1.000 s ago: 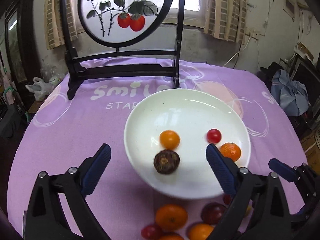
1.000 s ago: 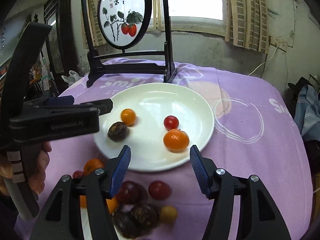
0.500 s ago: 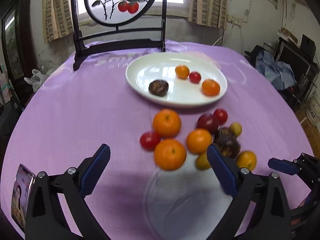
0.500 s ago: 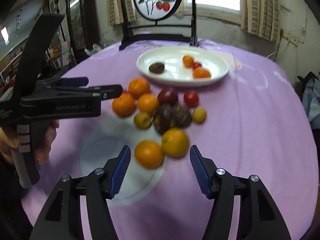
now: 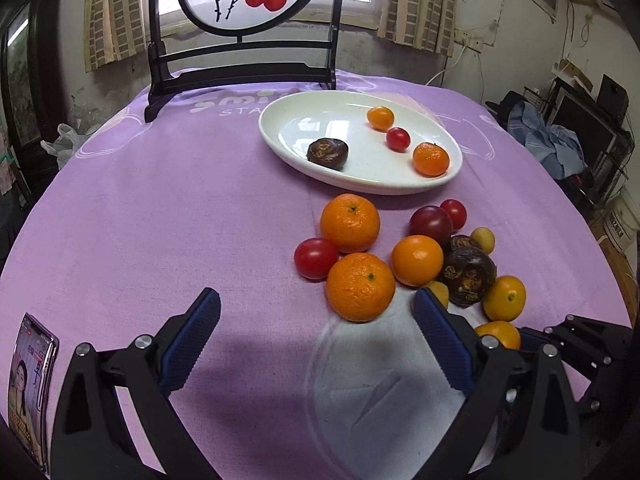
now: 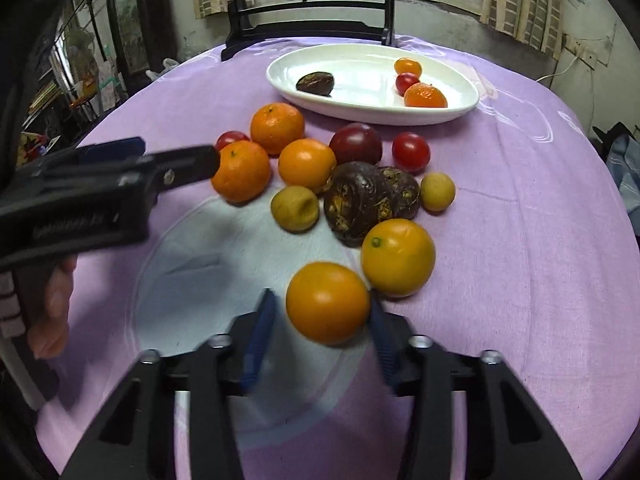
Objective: Organize fruits
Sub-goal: 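Grasp an orange tomato with the right gripper while the left gripper grasps a tangerine, then carry both fruits over the white plate and open both grippers, then grasp a yellow plum with the right gripper while the left gripper grasps a red tomato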
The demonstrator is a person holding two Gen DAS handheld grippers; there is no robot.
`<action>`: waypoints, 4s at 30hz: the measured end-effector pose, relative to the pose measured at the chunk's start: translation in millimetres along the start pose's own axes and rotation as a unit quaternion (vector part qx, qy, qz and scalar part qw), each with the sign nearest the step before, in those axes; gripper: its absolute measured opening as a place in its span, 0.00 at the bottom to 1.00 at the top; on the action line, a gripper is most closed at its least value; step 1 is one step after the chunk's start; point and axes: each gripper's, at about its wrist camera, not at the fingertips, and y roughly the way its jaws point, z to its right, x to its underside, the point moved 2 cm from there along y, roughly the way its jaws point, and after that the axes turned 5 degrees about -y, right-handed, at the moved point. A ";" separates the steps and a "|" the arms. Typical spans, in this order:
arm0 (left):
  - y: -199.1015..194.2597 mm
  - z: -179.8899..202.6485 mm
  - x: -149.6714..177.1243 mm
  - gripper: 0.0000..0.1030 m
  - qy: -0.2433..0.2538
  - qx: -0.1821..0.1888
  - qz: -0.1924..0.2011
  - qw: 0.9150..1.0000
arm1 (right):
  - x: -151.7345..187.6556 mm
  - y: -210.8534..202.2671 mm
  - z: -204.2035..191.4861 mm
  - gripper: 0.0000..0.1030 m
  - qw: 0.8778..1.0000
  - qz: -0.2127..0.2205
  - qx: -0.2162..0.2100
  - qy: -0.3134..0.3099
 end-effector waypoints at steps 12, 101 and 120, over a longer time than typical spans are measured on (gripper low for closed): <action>24.9 12.5 11.8 0.76 0.024 0.000 -0.042 0.999 | 17.6 -20.3 3.7 0.37 0.996 0.024 -0.076 0.026; -3.8 13.9 -7.2 0.91 -0.006 -0.039 -0.019 0.999 | -9.9 -36.5 37.0 0.60 0.998 0.057 -0.027 0.001; 16.3 -14.8 -0.5 0.91 -0.024 -0.047 -0.023 0.998 | -12.6 8.2 8.3 0.57 1.000 -0.003 -0.004 0.019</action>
